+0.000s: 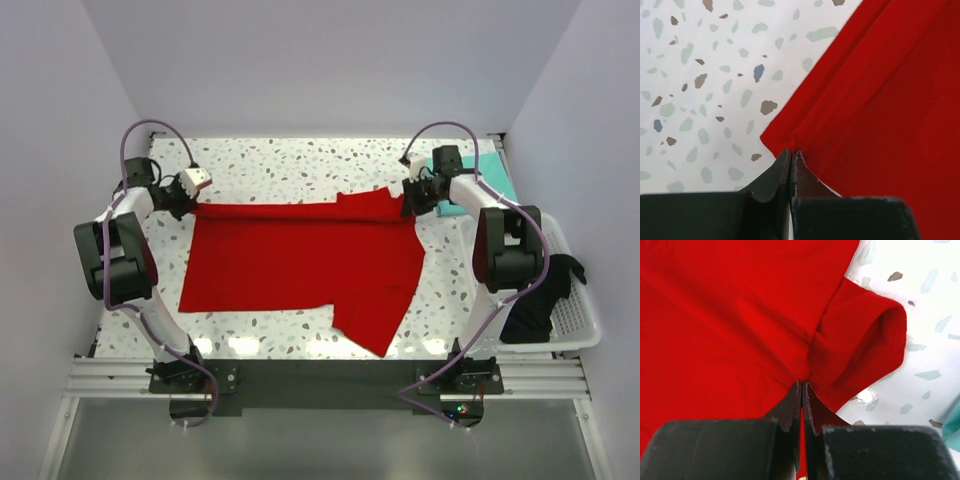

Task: Fold and stack the t-shirts
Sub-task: Fold the tshirt

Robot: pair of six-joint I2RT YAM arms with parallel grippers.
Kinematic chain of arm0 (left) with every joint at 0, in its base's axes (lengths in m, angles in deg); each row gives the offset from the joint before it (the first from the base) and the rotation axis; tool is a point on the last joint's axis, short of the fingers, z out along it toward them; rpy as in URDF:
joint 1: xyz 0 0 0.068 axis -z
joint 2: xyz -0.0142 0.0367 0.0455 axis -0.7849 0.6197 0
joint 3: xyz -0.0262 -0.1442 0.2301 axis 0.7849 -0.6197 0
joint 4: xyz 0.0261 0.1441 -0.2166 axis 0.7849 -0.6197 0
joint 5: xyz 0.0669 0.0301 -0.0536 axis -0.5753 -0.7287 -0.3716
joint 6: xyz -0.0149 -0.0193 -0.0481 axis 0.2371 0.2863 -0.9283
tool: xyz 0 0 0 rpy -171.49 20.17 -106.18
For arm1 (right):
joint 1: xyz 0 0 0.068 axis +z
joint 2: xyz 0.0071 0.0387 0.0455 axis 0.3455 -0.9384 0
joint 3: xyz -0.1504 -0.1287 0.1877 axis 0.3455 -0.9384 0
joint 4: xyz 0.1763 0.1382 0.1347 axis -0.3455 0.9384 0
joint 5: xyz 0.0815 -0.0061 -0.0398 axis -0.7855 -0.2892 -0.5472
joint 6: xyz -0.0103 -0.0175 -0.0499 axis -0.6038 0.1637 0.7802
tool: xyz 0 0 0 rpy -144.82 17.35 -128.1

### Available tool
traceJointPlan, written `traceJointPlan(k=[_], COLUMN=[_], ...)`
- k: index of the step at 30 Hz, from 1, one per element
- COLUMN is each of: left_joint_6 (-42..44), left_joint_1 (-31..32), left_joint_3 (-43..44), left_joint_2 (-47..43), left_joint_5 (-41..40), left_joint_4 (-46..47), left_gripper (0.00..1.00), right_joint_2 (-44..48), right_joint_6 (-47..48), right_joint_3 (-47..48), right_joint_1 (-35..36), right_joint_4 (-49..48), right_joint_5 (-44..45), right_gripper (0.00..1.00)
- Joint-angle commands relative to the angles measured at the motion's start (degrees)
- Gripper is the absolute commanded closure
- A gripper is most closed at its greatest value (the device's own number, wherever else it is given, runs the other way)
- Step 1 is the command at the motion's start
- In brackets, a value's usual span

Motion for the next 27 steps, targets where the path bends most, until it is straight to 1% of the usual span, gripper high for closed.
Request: traceJointPlan(k=[1, 6, 10, 11, 12, 16, 18, 20, 21, 23, 24, 27], left_joint_6=[3.61, 5.55, 6.96, 7.05, 7.14, 8.19, 8.89, 10.03, 10.65, 12.49, 13.11, 11.80], left_joint_1=[0.05, 0.75, 1.10, 1.10, 1.10, 1.10, 1.10, 1.10, 1.10, 1.02, 1.10, 1.28], left_joint_3=[-1.14, -2.72, -3.07, -3.07, -2.90, -1.50, 0.43, 1.75, 3.07, 4.57, 5.97, 8.95], left_joint_2=[0.64, 1.61, 1.87, 1.87, 1.70, 1.35, 1.43, 1.09, 1.00, 0.56, 0.47, -0.06], left_joint_5=[-2.11, -4.75, -5.89, -6.15, -6.33, -6.16, -5.02, -3.44, -2.99, -1.59, -1.15, 1.22], left_joint_4=[-0.22, -0.13, -0.66, -0.92, -1.19, -3.47, -6.72, -10.22, -11.81, -16.02, -17.18, -19.56], left_gripper=[1.00, 1.00, 0.99, 0.97, 0.91, 0.82, 0.77, 0.75, 0.72, 0.70, 0.69, 0.66], right_joint_2=[0.94, -0.73, -1.88, -2.05, -2.23, -1.88, -1.97, -2.05, -1.88, -1.53, -1.44, -1.79], right_joint_6=[2.23, 3.89, 4.78, 4.95, 5.30, 6.79, 8.54, 9.78, 10.92, 11.98, 13.20, 14.70], right_joint_3=[-0.39, -0.13, 0.31, 0.74, 0.92, 1.27, 1.98, 3.29, 3.82, 5.74, 6.72, 11.55], right_joint_1=[-0.46, 0.33, 0.77, 0.86, 0.86, 0.95, 0.86, 0.86, 0.95, 0.86, 0.86, 0.86], right_joint_4=[1.04, 3.06, 5.17, 6.04, 6.66, 8.86, 10.79, 13.68, 14.48, 17.11, 18.17, 23.00], right_joint_5=[1.99, 2.25, 0.85, 0.67, 0.50, 1.11, 1.37, 1.37, 1.29, 0.59, 0.24, -2.40], right_gripper=[1.00, 1.00, 1.00, 1.00, 1.00, 1.00, 0.94, 0.91, 0.87, 0.79, 0.70, 0.60])
